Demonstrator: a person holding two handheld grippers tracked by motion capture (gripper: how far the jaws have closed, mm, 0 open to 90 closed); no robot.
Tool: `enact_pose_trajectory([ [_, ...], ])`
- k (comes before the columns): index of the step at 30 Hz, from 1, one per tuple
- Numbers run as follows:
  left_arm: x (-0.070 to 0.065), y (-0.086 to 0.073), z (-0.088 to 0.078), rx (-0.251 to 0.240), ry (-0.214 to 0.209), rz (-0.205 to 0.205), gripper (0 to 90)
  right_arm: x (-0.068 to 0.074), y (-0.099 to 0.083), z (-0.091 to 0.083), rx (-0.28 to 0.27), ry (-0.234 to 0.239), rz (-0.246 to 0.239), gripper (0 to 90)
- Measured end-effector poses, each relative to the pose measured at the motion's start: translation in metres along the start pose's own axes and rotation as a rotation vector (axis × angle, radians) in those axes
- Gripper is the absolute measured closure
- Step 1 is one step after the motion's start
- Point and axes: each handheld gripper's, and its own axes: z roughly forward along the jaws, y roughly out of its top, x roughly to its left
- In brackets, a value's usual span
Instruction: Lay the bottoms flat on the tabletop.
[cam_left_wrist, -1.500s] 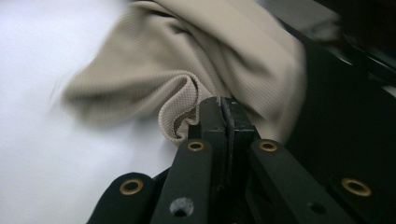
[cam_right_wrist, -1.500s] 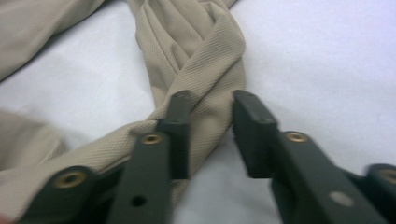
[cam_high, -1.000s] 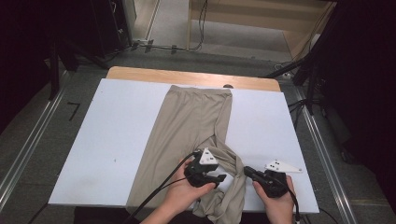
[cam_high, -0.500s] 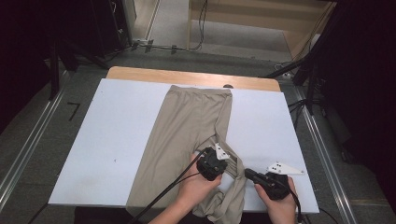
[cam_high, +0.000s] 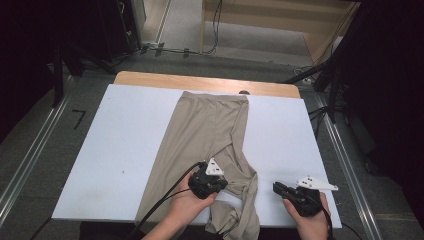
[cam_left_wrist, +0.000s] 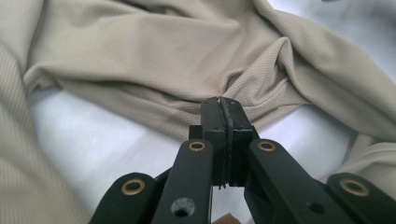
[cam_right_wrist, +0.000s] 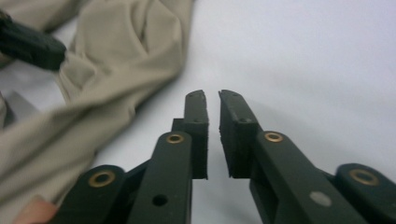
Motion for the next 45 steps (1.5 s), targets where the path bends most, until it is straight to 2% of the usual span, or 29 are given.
enact_pose_trajectory([
  [5,0.0,0.0,0.001,0.007,0.002,0.011,90.0,0.011,0.031,0.03,-0.005,0.023,-0.058,66.5],
  [7,0.0,-0.001,0.002,0.012,0.006,0.01,90.0,0.015,0.044,0.045,-0.008,0.014,-0.074,64.3],
  [9,-0.001,-0.002,0.002,0.008,0.007,0.01,90.0,0.016,0.057,0.06,-0.004,0.027,-0.08,60.8],
  [12,-0.002,-0.003,0.002,0.004,0.01,0.009,90.0,0.019,0.073,0.079,0.01,0.021,-0.082,53.4],
  [16,0.003,-0.005,0.003,-0.01,-0.02,-0.023,90.0,0.022,0.084,0.104,0.065,0.003,-0.108,49.2],
  [19,0.003,-0.006,0.002,-0.017,-0.023,-0.026,90.0,0.026,0.086,0.117,0.08,0.009,-0.104,49.0],
  [22,0.004,-0.006,0.003,-0.02,-0.025,-0.025,90.0,0.029,0.086,0.118,0.076,-0.031,-0.101,56.2],
  [24,0.004,-0.007,0.003,-0.023,-0.029,-0.027,90.0,0.03,0.086,0.116,0.083,-0.055,-0.097,66.7],
  [26,0.004,-0.007,0.003,-0.022,-0.028,-0.023,90.0,0.026,0.086,0.112,0.097,-0.059,-0.099,80.7],
  [28,0.004,-0.007,0.002,-0.024,-0.028,-0.022,90.0,0.021,0.084,0.107,0.089,-0.086,-0.094,87.1],
  [29,0.004,-0.007,0.002,-0.025,-0.028,-0.022,90.0,0.017,0.083,0.104,0.079,-0.077,-0.081,87.5],
  [31,0.004,-0.007,0.002,-0.025,-0.029,-0.021,90.0,0.009,0.081,0.097,0.063,-0.093,-0.056,87.6],
  [33,0.004,-0.007,0.002,-0.025,-0.033,-0.023,90.0,0.002,0.081,0.091,0.046,-0.081,-0.028,87.6],
  [35,0.005,-0.007,0.002,-0.022,-0.034,-0.023,90.0,0.001,0.082,0.088,0.034,-0.075,-0.035,87.7],
  [37,0.004,-0.007,0.002,-0.02,-0.033,-0.021,90.0,0.003,0.085,0.086,0.032,-0.107,-0.047,87.8],
  [41,0.005,-0.008,-0.002,-0.018,-0.051,-0.023,90.0,0.0,0.087,0.079,0.022,-0.112,-0.021,88.3],
  [43,0.003,-0.009,-0.006,-0.04,-0.07,-0.034,90.0,-0.004,0.087,0.074,0.017,-0.125,-0.025,88.3],
  [45,0.001,-0.009,-0.011,-0.054,-0.08,-0.029,90.0,-0.009,0.085,0.066,0.005,-0.128,-0.009,88.3],
])
